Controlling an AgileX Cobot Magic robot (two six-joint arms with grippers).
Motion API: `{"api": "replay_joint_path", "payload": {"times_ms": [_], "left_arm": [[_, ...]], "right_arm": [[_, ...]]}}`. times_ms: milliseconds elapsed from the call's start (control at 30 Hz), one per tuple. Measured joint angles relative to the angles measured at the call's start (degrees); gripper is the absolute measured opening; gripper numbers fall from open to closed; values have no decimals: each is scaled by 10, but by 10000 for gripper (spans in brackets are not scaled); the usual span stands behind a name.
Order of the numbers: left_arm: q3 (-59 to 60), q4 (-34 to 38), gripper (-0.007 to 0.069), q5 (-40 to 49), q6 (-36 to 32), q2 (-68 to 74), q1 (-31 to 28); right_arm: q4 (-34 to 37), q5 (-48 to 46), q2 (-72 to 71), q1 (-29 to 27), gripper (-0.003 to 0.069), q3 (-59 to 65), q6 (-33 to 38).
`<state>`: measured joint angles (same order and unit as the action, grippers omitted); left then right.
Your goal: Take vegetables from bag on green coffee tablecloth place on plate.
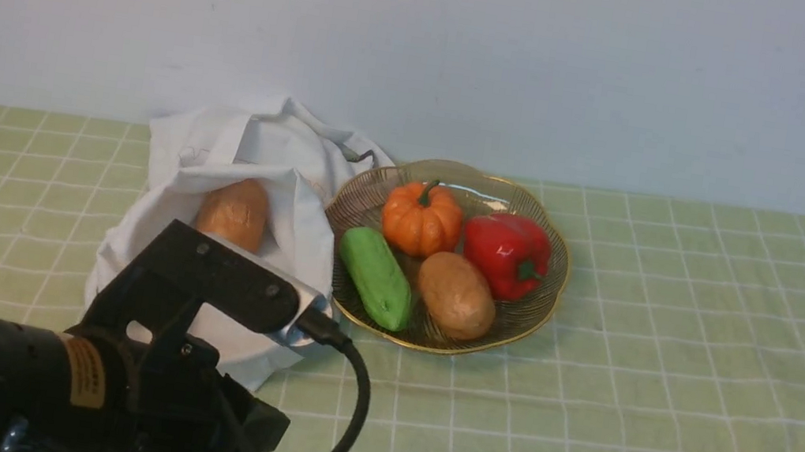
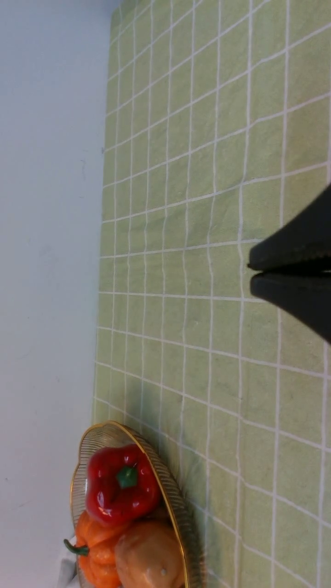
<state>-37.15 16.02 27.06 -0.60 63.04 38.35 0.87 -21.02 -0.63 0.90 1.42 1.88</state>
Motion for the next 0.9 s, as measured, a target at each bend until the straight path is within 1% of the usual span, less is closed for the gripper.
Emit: {"api": "replay_joint_path", "payload": {"times_ms": [200,333,433,467,500,600,767,900], "left_arm": [[11,-19,-5,-21,0,-15,0],[57,-37,-5,-74,0,-83,-9],[117,-38,-5,-128,0,-154,-40],[121,-38,-5,-128,0,-154,-40],[164,-38,-5,-160,0,-200,-64],[235,-42,-5,-209,0,-281,-109],[344,-77,-5,-228,0,-400,-176],[382,-83,-5,-228,0,-463,-215]], "right_arm": [[0,0,0,0,-15,0,0],[0,0,0,0,-15,0,0],[0,0,0,0,-15,0,0],[0,0,0,0,-15,0,0],[0,0,0,0,-15,0,0],[0,0,0,0,-15,0,0],[0,0,0,0,-15,0,0],[0,0,0,0,-15,0,0]]}}
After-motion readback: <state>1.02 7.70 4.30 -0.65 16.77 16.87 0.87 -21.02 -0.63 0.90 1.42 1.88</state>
